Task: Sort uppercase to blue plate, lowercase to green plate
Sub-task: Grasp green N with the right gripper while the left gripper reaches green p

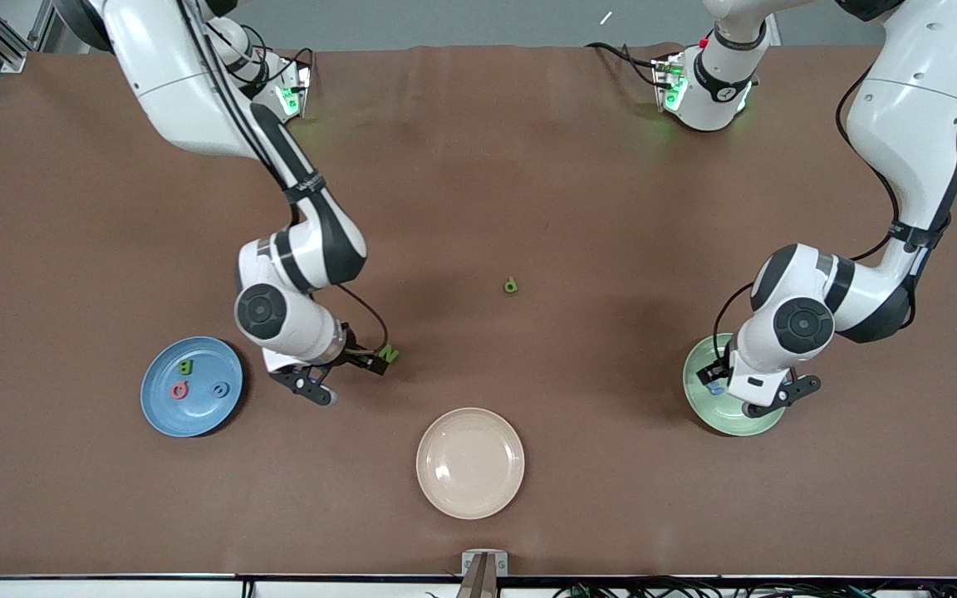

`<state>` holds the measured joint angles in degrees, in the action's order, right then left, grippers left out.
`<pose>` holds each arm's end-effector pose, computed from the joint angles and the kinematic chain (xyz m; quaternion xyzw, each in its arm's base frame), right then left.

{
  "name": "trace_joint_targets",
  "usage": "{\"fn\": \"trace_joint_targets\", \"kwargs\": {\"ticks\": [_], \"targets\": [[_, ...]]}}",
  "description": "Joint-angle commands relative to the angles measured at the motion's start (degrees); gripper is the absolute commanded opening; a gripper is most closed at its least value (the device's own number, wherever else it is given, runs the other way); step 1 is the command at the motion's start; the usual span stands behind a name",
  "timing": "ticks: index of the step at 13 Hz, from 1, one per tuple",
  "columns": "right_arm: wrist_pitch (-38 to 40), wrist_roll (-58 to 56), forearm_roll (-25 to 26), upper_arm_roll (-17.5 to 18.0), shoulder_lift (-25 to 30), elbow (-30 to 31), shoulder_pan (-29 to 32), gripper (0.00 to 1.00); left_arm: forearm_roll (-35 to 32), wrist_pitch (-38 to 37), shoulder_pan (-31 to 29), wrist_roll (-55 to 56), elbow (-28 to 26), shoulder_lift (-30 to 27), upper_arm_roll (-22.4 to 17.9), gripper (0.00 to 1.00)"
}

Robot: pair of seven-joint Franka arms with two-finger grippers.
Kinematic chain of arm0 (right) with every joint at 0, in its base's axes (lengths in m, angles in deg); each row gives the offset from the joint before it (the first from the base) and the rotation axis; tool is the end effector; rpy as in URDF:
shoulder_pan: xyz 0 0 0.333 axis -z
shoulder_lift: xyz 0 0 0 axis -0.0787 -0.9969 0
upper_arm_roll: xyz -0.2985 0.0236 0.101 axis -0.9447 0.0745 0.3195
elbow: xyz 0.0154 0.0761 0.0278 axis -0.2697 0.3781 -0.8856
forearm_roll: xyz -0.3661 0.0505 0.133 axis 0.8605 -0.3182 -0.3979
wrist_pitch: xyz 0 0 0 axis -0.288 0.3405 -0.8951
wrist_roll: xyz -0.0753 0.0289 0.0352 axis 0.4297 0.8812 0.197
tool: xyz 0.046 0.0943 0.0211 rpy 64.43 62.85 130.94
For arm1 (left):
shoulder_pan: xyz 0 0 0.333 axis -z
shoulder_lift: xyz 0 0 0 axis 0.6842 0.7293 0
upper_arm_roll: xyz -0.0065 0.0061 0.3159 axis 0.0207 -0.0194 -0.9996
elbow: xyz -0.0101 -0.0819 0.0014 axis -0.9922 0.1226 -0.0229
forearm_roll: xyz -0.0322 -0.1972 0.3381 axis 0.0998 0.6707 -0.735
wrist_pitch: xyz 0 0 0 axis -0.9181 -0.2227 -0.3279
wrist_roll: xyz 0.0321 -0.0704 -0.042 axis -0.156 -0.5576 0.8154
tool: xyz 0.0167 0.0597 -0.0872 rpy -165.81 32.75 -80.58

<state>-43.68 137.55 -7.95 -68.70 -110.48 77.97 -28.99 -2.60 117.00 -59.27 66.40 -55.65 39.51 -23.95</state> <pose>0.6255 0.2939 0.2210 -0.9624 0.2628 0.0379 0.0579 0.6483 -0.1095 0.2308 -0.9750 -0.2142 0.0105 0.0587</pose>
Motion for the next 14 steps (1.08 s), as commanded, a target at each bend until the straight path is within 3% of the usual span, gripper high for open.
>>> {"fn": "trace_joint_targets", "kwargs": {"ticks": [1, 4, 6, 10, 14], "targets": [[-4.8, 6.0, -0.7, -0.6, -1.8, 0.9, -2.6, 1.0, 2.6, -1.1, -0.2, 5.7, -1.4, -2.2, 4.8, 1.0], [-7.0, 6.0, -0.1, -0.8, -2.8, 1.7, -3.6, 0.99, 2.6, -0.8, 0.5, 8.9, -2.6, -1.8, 9.8, 0.98], [-6.7, 5.6, 0.4, -0.9, -3.0, 1.8, -3.8, 0.89, 2.6, -0.1, 3.2, 12.8, -3.0, -1.4, 11.2, 0.9], [-6.2, 5.1, 2.3, -1.0, -3.0, 2.0, -3.3, 0.47, -0.5, 1.5, 14.2, 26.5, -1.4, 1.3, 10.8, 0.85], [-6.2, 5.1, 2.5, -1.0, -3.0, 2.0, -3.3, 0.19, -2.5, 3.0, 20.3, 27.2, 1.1, 4.7, 10.5, 0.79]]}}
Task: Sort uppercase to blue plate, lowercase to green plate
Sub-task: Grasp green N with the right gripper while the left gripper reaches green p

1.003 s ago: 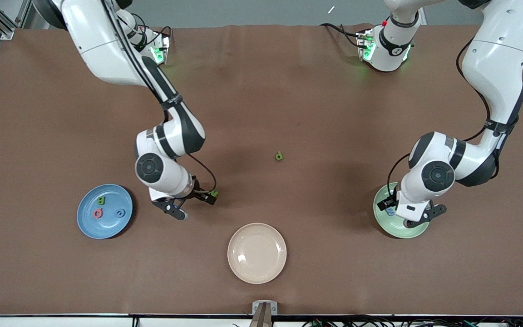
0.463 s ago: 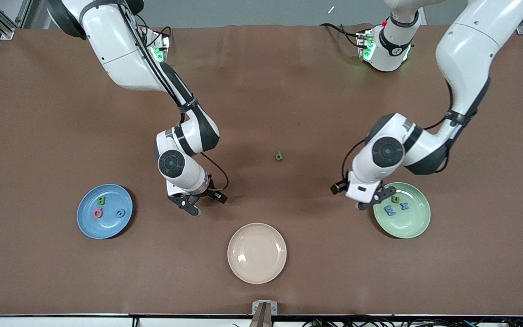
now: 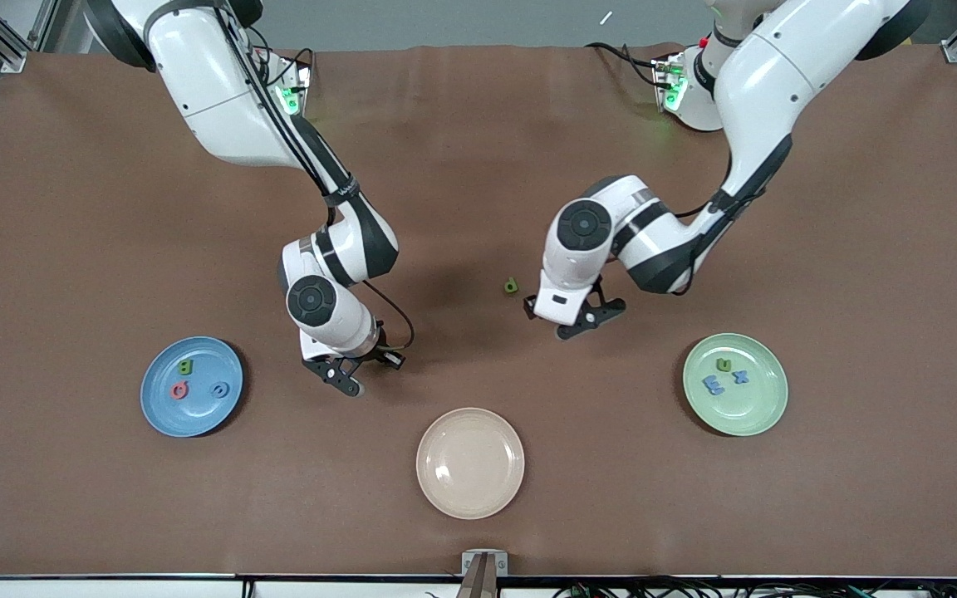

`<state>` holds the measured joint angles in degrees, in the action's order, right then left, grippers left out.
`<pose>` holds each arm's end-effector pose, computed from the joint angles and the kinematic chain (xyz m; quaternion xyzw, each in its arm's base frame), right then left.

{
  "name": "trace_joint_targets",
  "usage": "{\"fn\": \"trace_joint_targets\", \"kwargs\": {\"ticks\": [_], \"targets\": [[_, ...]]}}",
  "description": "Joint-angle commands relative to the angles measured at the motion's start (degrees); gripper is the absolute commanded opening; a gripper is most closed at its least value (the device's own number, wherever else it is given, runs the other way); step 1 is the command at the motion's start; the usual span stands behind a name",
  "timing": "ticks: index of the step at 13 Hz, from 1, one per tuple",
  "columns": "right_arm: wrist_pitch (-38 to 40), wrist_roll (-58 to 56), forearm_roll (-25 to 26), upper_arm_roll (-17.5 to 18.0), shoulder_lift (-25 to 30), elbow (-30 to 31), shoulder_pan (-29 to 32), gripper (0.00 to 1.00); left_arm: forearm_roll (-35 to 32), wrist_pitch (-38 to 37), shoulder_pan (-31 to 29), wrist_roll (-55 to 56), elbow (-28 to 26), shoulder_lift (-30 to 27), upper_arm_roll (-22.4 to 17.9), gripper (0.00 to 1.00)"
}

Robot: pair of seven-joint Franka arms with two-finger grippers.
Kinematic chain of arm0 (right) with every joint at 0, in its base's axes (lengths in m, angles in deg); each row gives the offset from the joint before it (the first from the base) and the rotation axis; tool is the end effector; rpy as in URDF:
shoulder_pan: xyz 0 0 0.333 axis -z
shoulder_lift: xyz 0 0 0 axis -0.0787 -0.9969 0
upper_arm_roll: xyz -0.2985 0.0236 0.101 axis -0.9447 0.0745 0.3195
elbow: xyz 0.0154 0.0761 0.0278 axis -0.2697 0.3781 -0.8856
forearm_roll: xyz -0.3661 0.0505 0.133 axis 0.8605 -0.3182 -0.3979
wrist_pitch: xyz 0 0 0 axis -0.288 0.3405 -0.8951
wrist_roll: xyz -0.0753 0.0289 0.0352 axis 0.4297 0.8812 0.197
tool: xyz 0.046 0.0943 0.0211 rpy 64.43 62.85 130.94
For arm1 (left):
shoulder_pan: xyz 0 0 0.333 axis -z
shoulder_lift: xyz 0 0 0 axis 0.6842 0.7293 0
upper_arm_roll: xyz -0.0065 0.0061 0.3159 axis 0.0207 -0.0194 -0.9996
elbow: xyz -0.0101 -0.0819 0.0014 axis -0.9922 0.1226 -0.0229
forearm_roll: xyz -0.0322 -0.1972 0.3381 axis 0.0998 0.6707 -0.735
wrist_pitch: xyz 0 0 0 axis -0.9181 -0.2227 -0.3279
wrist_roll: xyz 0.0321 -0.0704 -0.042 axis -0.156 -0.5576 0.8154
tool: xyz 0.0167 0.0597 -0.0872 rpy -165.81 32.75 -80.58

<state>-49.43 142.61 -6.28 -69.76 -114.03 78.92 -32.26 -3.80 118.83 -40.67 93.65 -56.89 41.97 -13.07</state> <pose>0.6115 0.3154 0.1802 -0.9588 0.2797 0.0191 0.0461 0.5171 -0.4047 0.2409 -0.9787 -0.2045 0.0151 0.0032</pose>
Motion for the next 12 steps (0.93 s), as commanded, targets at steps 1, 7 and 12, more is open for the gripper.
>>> {"fn": "trace_joint_targets", "kwargs": {"ticks": [1, 7, 12], "targets": [[-0.3, -0.1, 0.8, 0.1, 0.7, 1.0, 0.1, 0.13, -1.2, 1.8, 3.3, 0.0, 2.4, 3.1, -0.5, 0.78], [17.5, -19.7, 1.1, -0.2, 2.1, -8.8, 11.5, 0.06, -0.9, 3.3, 12.4, 5.1, 6.5, 6.9, -6.3, 0.71], [22.0, -47.1, 3.5, -0.4, 2.1, -10.6, 23.6, 0.11, -0.9, 3.4, 14.2, 5.5, 6.9, 8.6, -7.1, 0.64]]}}
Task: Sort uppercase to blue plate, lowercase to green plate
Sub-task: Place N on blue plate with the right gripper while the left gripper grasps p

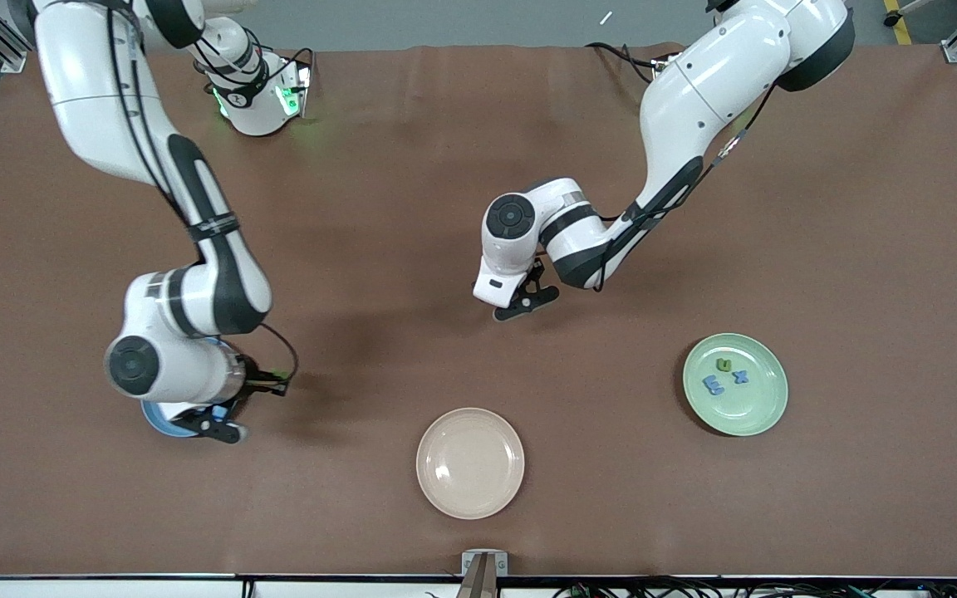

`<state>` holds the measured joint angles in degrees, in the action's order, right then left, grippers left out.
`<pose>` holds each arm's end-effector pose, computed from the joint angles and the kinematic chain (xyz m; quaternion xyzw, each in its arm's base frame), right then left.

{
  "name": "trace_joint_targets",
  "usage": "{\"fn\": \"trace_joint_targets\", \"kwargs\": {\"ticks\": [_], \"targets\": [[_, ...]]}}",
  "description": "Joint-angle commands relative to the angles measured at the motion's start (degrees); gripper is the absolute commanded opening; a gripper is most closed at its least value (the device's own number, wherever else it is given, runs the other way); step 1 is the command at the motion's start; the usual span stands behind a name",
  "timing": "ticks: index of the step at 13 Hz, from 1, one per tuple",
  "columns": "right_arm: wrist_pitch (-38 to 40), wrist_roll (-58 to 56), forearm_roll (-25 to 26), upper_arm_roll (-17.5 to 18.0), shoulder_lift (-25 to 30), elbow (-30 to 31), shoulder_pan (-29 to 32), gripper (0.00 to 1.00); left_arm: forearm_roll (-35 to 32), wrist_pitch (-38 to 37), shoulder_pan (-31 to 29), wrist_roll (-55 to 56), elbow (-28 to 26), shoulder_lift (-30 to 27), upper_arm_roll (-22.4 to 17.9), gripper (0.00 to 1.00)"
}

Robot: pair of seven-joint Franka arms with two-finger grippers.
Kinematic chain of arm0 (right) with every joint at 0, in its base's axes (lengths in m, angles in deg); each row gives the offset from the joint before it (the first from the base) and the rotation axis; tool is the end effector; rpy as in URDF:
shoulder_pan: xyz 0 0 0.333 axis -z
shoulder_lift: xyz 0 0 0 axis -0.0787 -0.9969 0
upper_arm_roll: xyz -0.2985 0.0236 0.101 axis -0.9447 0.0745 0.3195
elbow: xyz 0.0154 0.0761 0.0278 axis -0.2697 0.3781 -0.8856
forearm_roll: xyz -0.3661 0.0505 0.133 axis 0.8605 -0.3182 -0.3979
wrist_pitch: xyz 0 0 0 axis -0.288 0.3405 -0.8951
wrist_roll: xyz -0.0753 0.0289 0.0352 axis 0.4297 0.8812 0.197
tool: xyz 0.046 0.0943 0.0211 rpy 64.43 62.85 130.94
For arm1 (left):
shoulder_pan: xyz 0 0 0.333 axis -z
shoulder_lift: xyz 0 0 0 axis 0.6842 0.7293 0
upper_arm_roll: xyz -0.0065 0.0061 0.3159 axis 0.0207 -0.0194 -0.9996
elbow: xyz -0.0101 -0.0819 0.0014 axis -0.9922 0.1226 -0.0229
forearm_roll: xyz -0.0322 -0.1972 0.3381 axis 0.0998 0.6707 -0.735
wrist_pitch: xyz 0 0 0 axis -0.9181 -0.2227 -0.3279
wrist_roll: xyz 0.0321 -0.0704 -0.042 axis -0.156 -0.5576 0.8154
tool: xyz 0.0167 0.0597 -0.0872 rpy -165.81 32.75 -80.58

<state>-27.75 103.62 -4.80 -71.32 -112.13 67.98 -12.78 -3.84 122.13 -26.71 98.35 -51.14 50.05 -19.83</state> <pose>0.7017 0.0868 0.2540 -0.9922 0.1001 0.0679 0.0304 0.4708 -0.4827 0.1741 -0.9817 -0.1883 0.0266 0.0071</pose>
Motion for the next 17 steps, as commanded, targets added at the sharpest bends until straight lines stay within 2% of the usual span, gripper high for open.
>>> {"fn": "trace_joint_targets", "kwargs": {"ticks": [1, 3, 5, 7, 8, 9, 13, 17], "targets": [[0.2, -14.6, 3.2, 1.2, -0.1, 0.4, 6.7, 0.12, -0.9, 0.0, 0.1, 0.8, 1.1, 0.4, -0.3, 0.62], [0.1, -23.4, 3.3, 1.2, -0.4, 0.4, 10.1, 0.17, -0.6, 0.0, 0.0, 0.9, 0.9, 0.4, -0.3, 0.58], [0.4, -26.2, 3.2, 1.2, -0.7, 1.8, 11.0, 0.31, -0.6, 0.0, 0.0, 1.4, 0.7, 0.4, -0.3, 0.54], [0.2, -27.4, 3.2, 1.2, -0.8, 3.1, 11.0, 0.62, -0.5, -0.1, 0.1, 4.0, 0.4, 0.1, -0.3, 0.54], [0.2, -27.5, 3.1, 1.2, -0.9, 3.1, 11.1, 0.95, -0.6, -0.4, 0.2, 4.8, 0.3, 0.0, -0.3, 0.54], [0.3, -27.5, 3.1, 1.2, -0.9, 3.1, 11.0, 1.0, -0.6, -0.5, 0.2, 5.4, -0.1, -0.1, -0.3, 0.54], [0.4, -27.4, 3.0, 1.4, 0.5, -2.1, 10.5, 1.0, -0.5, -0.5, -0.2, 6.9, -0.9, -0.4, -0.2, 0.53], [0.2, -27.7, 3.6, 0.9, 8.8, -2.2, 10.8, 1.0, -0.5, -0.5, -0.5, 8.4, -1.8, -1.0, -0.2, 0.47]]}}
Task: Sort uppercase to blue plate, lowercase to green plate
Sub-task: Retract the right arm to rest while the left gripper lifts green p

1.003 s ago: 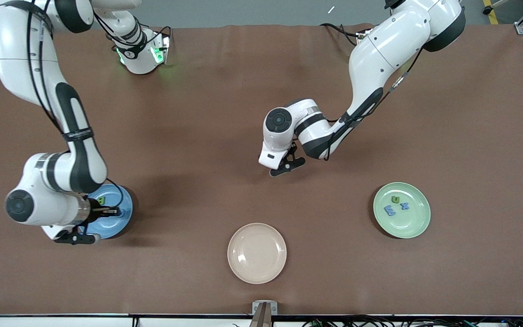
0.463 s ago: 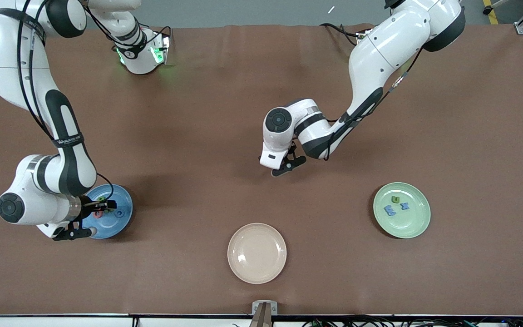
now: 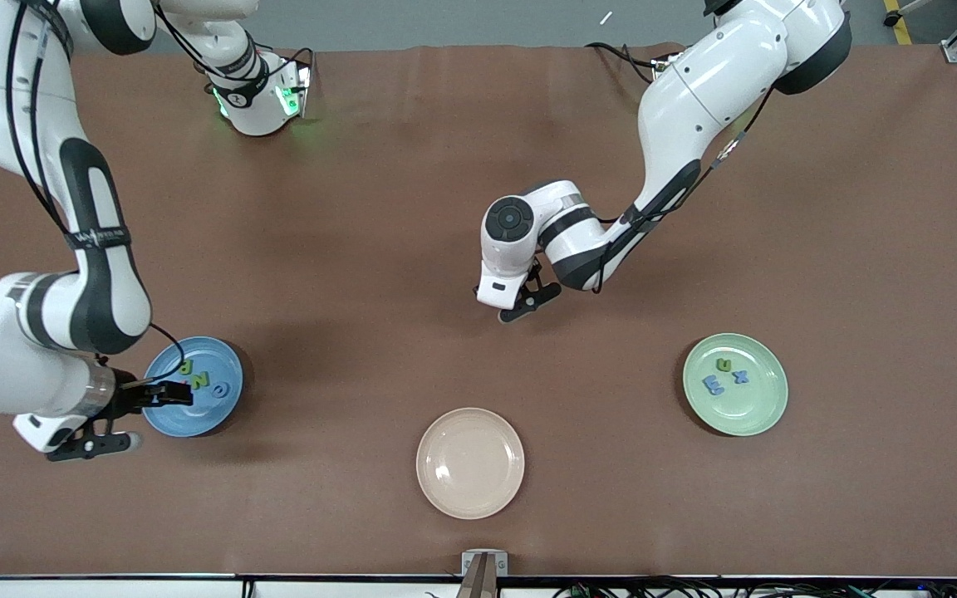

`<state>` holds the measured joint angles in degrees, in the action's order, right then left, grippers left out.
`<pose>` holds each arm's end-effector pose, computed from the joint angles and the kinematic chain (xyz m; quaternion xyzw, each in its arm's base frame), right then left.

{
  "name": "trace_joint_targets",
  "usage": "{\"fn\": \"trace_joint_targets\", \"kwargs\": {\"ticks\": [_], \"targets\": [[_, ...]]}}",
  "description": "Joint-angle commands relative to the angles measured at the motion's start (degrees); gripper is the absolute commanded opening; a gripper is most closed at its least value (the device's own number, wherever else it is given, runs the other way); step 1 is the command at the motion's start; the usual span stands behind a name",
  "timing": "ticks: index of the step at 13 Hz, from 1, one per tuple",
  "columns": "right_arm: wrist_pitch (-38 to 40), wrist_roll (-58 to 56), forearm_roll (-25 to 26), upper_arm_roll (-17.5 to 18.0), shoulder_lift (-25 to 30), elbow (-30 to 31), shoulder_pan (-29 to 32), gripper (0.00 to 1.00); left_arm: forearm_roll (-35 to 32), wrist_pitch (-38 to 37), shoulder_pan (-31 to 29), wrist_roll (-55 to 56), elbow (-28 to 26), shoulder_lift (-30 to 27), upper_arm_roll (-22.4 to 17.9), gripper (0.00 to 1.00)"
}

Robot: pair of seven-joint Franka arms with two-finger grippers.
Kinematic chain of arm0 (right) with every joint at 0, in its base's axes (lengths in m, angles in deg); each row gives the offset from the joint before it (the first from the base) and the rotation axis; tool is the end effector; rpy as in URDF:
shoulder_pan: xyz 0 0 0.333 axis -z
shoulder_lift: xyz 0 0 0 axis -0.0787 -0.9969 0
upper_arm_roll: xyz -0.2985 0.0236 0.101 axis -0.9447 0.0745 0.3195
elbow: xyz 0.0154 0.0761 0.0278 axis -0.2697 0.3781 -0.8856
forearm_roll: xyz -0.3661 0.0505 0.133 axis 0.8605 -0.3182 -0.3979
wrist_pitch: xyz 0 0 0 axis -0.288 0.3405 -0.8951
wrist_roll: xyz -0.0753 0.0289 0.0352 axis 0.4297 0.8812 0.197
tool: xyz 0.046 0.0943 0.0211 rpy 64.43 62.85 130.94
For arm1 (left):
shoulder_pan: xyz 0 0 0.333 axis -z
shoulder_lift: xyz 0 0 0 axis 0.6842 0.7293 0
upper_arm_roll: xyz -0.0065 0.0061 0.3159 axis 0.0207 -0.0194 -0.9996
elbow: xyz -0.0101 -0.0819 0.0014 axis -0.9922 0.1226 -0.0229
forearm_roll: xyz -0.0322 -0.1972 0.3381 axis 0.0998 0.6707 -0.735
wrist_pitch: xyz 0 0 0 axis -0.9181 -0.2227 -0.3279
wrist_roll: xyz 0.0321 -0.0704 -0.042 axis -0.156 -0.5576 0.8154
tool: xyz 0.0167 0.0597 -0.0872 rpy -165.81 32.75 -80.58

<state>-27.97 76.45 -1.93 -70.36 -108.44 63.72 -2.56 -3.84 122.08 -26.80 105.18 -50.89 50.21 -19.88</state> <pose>0.7265 -0.0326 0.3341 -0.9972 -0.0691 -0.0132 0.0264 0.4730 -0.4818 0.1737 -0.9683 -0.2483 0.0262 0.0084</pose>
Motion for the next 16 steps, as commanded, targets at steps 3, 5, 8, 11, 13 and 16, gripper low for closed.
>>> {"fn": "trace_joint_targets", "kwargs": {"ticks": [3, 5, 8, 11, 13, 16], "targets": [[1.6, 0.0, 0.3, -0.5, 12.6, 2.5, 2.4, 1.0, -0.5, -0.5, -0.8, 1.6, -2.0, -1.4, 0.0, 0.24], [7.8, 0.0, 0.4, -0.5, 18.0, 2.6, 2.4, 1.0, -0.5, -0.5, -1.0, 1.5, -1.5, -1.5, 0.0, 0.08], [15.4, 5.2, 0.6, -0.4, 23.3, 3.9, 2.2, 1.0, -0.7, -0.6, -4.1, 0.3, -0.7, -4.1, 0.2, 0.03], [17.8, 4.5, 0.8, -0.5, 24.0, 1.4, 3.1, 1.0, -1.3, -1.5, -7.6, -4.1, 1.2, -5.8, 0.2, 0.03], [22.0, 5.3, 0.3, -0.3, 24.7, 1.5, 3.4, 1.0, -1.3, -4.5, -10.6, -10.3, 2.8, -6.0, 0.2, 0.03], [23.6, 5.3, 1.0, -0.1, 28.7, 4.6, 2.4, 1.0, -1.3, -8.2, -15.3, -18.2, 4.4, -6.2, 0.3, 0.03]]}}
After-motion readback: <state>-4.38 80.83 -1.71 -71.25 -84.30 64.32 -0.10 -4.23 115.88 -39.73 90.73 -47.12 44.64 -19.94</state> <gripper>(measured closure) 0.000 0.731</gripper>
